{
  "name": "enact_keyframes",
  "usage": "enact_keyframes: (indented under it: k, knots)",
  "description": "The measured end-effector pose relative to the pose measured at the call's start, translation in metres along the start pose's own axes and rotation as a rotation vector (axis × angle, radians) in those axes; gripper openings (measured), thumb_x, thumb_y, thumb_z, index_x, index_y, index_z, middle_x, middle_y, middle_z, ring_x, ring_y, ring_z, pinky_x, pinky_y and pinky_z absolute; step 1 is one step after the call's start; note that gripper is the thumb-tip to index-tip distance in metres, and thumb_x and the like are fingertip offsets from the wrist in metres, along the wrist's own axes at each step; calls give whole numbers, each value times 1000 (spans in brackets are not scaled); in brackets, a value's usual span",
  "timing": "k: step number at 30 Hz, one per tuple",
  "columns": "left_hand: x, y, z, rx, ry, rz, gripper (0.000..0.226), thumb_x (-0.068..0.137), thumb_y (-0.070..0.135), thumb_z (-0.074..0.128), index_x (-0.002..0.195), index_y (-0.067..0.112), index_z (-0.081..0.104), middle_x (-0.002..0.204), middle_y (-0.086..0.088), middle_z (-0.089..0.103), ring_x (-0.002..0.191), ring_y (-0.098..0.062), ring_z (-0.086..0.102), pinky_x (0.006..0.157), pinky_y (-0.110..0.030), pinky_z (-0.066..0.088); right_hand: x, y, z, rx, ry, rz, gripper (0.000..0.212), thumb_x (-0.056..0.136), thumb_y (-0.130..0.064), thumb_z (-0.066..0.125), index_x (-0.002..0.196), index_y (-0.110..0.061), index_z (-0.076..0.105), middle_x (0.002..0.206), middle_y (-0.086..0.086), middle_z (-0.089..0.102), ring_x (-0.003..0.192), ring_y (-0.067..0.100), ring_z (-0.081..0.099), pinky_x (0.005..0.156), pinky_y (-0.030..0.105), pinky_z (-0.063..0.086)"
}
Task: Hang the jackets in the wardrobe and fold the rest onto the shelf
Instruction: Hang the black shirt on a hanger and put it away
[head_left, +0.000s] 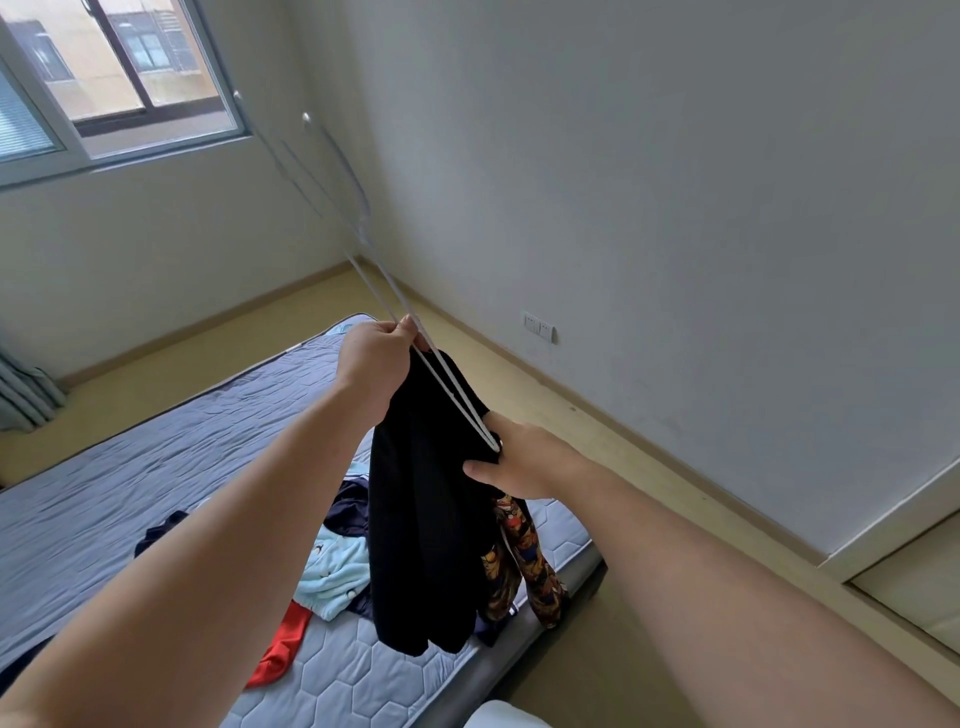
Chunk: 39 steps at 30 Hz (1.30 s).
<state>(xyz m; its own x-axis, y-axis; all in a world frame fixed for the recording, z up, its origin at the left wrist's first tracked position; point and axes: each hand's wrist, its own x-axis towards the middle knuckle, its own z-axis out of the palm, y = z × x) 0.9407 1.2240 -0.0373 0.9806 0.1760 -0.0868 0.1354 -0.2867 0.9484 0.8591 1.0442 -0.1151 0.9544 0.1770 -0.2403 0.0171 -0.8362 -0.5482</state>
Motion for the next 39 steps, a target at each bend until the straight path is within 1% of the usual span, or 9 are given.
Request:
enact_keyframes:
  k: [7, 11, 18, 22, 27, 31, 34, 37, 39]
  knots:
    - [12, -14, -2, -32, 189, -57, 46, 100, 38, 55, 60, 21, 71, 63, 3, 63, 71, -24, 60, 84, -42, 56, -5, -1, 6, -17, 64, -56, 62, 83, -84, 38, 113, -35, 63, 114, -7, 48, 110, 15, 51, 95, 41, 48]
    - [19, -26, -5, 113, 233, 20, 46, 101, 41, 51, 62, 24, 69, 62, 5, 58, 70, -24, 55, 69, -34, 45, -5, 8, -4, -75, 250, 20, 54, 84, -82, 45, 100, -34, 63, 111, -8, 50, 100, 15, 56, 85, 39, 52]
    - [22, -29, -12, 350, 323, 158, 42, 103, 38, 49, 68, 23, 68, 70, 8, 62, 84, -23, 61, 76, -30, 41, -5, 15, -7, -289, 509, -135, 42, 93, -65, 51, 99, -26, 65, 97, -7, 55, 79, 21, 60, 65, 31, 49]
    - [16, -26, -11, 466, 269, 310, 39, 103, 38, 49, 77, 19, 73, 77, 0, 68, 84, -25, 60, 76, -32, 43, -6, 15, -4, -78, 573, -281, 28, 97, -44, 62, 87, -17, 63, 84, -5, 56, 75, 24, 57, 65, 35, 49]
    - [9, -20, -6, 551, 155, 411, 40, 103, 42, 49, 78, 21, 71, 67, 7, 61, 66, -18, 55, 63, -29, 38, -5, 12, -6, 189, 598, -231, 22, 97, -36, 63, 85, -19, 57, 112, -8, 69, 105, 20, 58, 94, 39, 46]
    - [6, -15, -4, 600, 42, 437, 38, 101, 44, 52, 74, 25, 69, 63, 9, 58, 60, -11, 52, 57, -28, 36, -5, 11, -11, 499, 565, -143, 24, 99, -41, 60, 77, -36, 51, 93, -9, 69, 84, 9, 63, 75, 26, 53]
    - [7, -11, -5, 651, -17, 458, 38, 101, 45, 52, 71, 27, 67, 62, 7, 59, 60, -8, 53, 53, -23, 34, -3, 8, -16, 570, 559, -79, 32, 101, -46, 54, 79, -26, 42, 67, -7, 50, 53, 4, 46, 55, 22, 44]
    - [6, -11, -5, 667, -65, 444, 40, 100, 46, 54, 67, 28, 66, 58, 8, 57, 55, -8, 51, 52, -24, 32, 0, 3, -21, 622, 433, -21, 32, 100, -54, 49, 93, -25, 39, 74, -7, 44, 56, 1, 44, 58, 20, 42]
    - [5, -12, -2, 697, -135, 444, 39, 100, 45, 55, 66, 27, 65, 57, 7, 57, 54, -8, 52, 52, -25, 32, 0, -1, -24, 686, 354, -13, 41, 95, -63, 51, 107, -26, 35, 85, -5, 45, 72, 4, 51, 68, 21, 43]
